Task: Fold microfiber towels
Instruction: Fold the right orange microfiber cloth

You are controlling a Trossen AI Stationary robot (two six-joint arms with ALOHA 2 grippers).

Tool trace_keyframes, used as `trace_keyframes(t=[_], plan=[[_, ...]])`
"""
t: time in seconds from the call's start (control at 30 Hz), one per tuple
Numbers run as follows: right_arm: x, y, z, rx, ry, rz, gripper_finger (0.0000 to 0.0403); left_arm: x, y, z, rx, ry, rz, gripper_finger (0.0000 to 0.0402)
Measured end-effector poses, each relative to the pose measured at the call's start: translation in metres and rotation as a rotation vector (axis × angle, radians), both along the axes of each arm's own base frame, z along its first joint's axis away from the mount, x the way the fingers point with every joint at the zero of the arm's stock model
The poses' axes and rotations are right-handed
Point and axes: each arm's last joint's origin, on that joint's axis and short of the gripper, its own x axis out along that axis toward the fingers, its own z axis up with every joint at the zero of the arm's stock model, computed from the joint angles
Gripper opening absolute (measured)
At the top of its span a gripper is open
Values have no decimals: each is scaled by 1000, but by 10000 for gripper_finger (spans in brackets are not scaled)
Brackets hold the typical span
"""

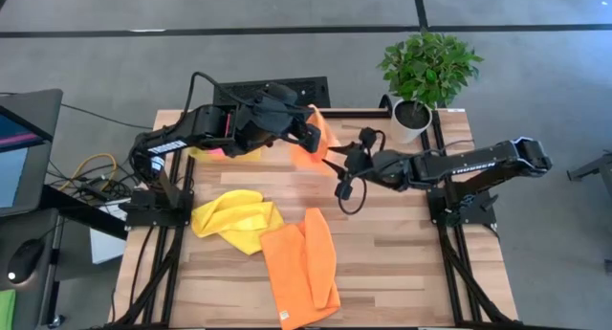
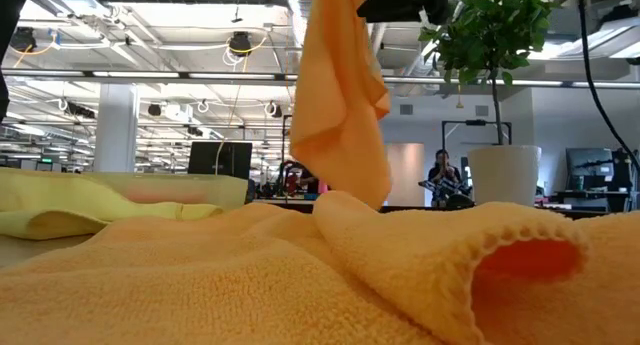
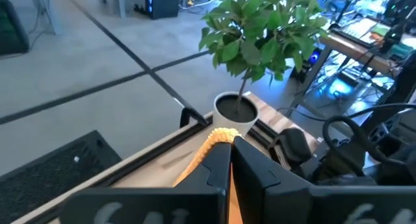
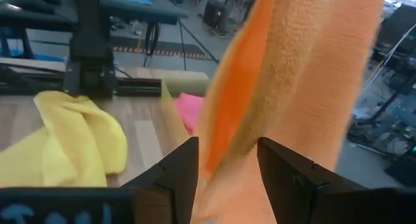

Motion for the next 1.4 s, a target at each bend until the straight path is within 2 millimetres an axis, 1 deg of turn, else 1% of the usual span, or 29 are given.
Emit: trace_keyframes(t=[0.07, 0.2, 0.27, 0.47, 0.7, 0.87, 0.93, 1.0, 1.07, 1.13, 1.23, 1.4], plan=[[0, 0, 1, -5, -6, -22, 182, 1, 0, 1, 4, -10, -1, 0], [2, -4, -5, -45, 17, -160, 180, 1, 0, 2, 7, -20, -2, 0], [1, -5, -3, -51, 5, -192, 177, 1, 0, 2, 7, -19, -2, 0], [0, -2, -5, -59, 27, -192, 164, 1, 0, 2, 20, -5, -6, 0], [-3, 4, -14, -77, 122, -168, 153, 1, 0, 2, 50, 21, -20, 0], [0, 2, -21, -42, 148, -156, 150, 1, 0, 2, 52, 23, -21, 0], [5, 2, -26, -12, 156, -142, 151, 1, 0, 2, 62, 29, -26, 0], [4, 0, -34, -1, 203, -151, 152, 1, 0, 2, 66, 28, -28, 0], [7, 0, -35, 7, 199, -156, 152, 1, 0, 3, 67, 25, -30, 0], [6, 0, -41, -1, 245, -157, 150, 1, 0, 3, 73, 27, -36, 0], [7, 1, -42, 15, 239, -164, 147, -1, 0, 5, 80, 24, -39, 0], [3, 0, -49, 22, 301, -179, 141, -5, 0, 9, 80, 8, -39, 0]])
